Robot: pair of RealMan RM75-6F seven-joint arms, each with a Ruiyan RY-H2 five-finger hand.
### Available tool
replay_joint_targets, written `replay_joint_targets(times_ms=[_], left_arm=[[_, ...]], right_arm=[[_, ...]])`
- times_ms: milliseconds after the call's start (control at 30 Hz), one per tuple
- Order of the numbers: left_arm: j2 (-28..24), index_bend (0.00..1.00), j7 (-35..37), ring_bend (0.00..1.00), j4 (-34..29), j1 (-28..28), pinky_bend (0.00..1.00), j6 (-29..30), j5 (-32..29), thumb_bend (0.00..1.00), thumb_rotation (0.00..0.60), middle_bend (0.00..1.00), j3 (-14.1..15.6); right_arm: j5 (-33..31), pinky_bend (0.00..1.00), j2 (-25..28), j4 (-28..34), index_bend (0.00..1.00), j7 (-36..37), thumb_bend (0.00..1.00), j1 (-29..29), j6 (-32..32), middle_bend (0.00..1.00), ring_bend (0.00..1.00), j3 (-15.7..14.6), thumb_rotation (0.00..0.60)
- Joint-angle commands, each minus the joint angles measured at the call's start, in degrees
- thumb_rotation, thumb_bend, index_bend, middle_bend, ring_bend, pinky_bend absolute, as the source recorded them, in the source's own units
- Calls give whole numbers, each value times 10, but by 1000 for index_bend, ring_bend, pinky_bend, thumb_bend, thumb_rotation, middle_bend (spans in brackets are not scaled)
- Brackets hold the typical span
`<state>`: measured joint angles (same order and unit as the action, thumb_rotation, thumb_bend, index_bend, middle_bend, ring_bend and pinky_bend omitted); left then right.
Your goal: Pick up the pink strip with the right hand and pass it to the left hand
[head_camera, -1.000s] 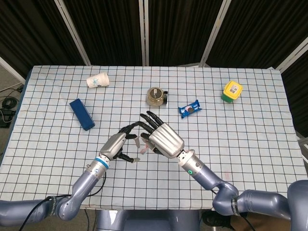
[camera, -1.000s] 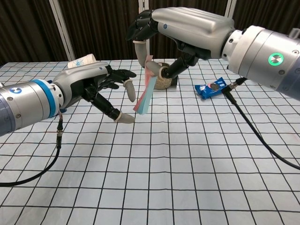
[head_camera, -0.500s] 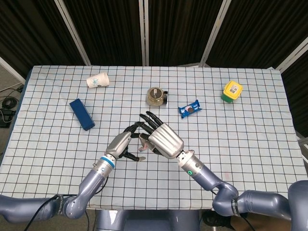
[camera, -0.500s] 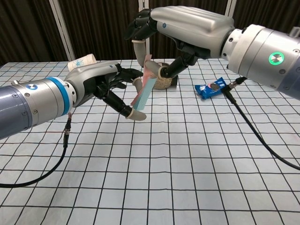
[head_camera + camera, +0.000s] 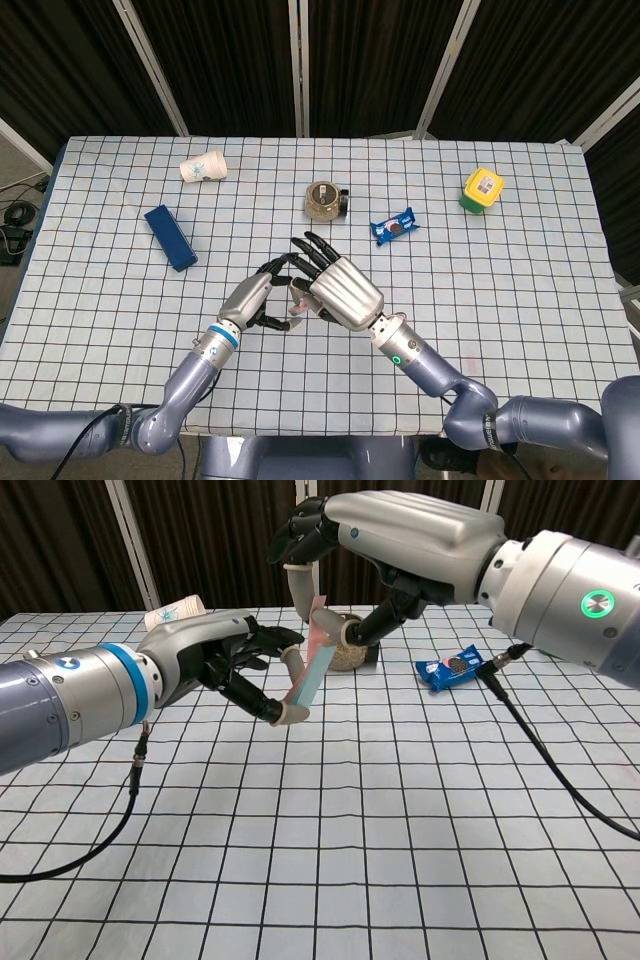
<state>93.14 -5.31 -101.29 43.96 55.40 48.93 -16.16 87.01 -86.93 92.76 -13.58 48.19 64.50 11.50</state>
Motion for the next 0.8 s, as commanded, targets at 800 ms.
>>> replay_joint_targets(times_ms=[800], left_arm=[[0, 741, 2, 0, -2, 4, 0, 5, -20, 459, 600, 0, -6]], right_arm=[[6, 0, 5, 1, 739, 3, 459, -3, -1, 187, 0, -2, 600]])
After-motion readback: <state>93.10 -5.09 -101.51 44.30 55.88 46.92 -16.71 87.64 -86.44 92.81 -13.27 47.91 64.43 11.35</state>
